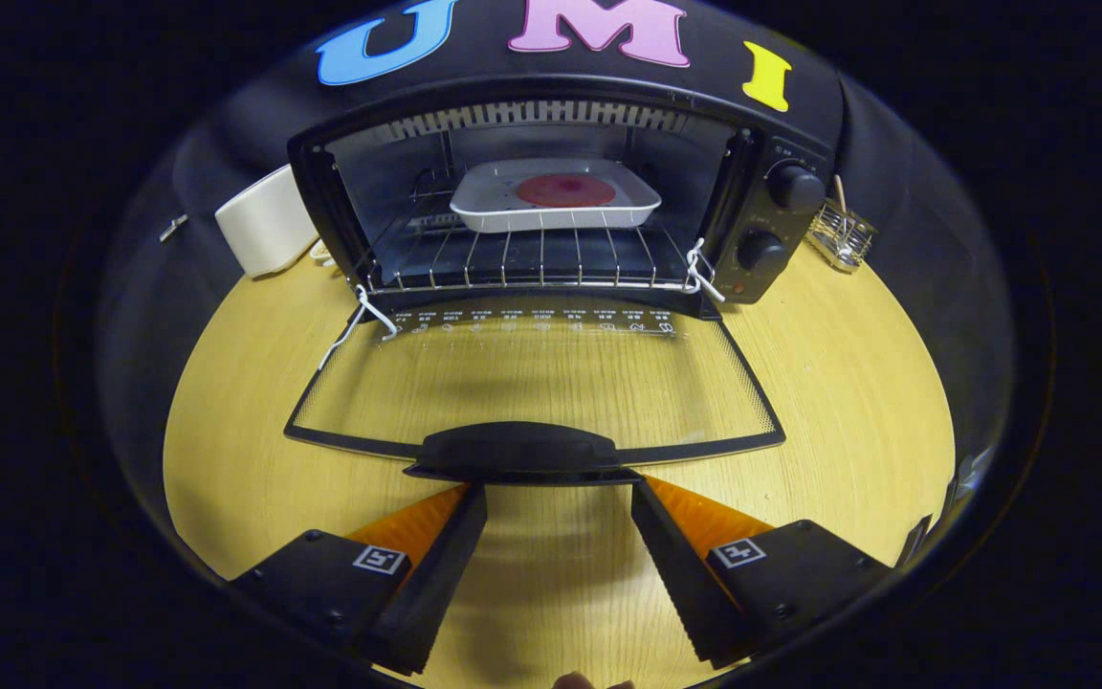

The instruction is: Open the toaster oven, put the food inside, and close the toaster oven door.

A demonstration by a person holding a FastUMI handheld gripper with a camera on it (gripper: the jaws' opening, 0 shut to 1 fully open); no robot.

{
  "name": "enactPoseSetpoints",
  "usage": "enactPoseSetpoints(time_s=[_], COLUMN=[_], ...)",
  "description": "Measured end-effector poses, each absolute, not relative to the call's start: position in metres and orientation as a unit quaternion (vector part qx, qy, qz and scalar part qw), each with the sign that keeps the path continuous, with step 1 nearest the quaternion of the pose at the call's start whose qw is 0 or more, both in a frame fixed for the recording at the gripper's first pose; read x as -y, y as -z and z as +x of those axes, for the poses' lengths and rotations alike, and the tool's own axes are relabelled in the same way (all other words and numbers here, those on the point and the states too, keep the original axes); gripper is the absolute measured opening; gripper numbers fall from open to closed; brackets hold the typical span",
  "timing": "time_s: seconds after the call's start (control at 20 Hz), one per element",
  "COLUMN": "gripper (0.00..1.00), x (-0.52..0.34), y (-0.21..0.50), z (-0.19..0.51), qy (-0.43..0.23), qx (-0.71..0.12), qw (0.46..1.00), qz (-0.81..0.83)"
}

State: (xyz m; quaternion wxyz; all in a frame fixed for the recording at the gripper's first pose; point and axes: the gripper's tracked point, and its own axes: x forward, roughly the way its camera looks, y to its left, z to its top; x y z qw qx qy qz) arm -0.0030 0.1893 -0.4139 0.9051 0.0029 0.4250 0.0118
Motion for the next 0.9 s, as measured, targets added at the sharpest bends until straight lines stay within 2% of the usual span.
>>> enactPoseSetpoints(time_s=[0.4,0.9], gripper=[1.0,0.99], x=[-0.188,-0.193], y=[0.363,0.302], z=[-0.004,0.041], qy=[-0.041,-0.043], qx=[-0.36,-0.299], qw=[0.932,0.953], qz=[0.009,0.034])
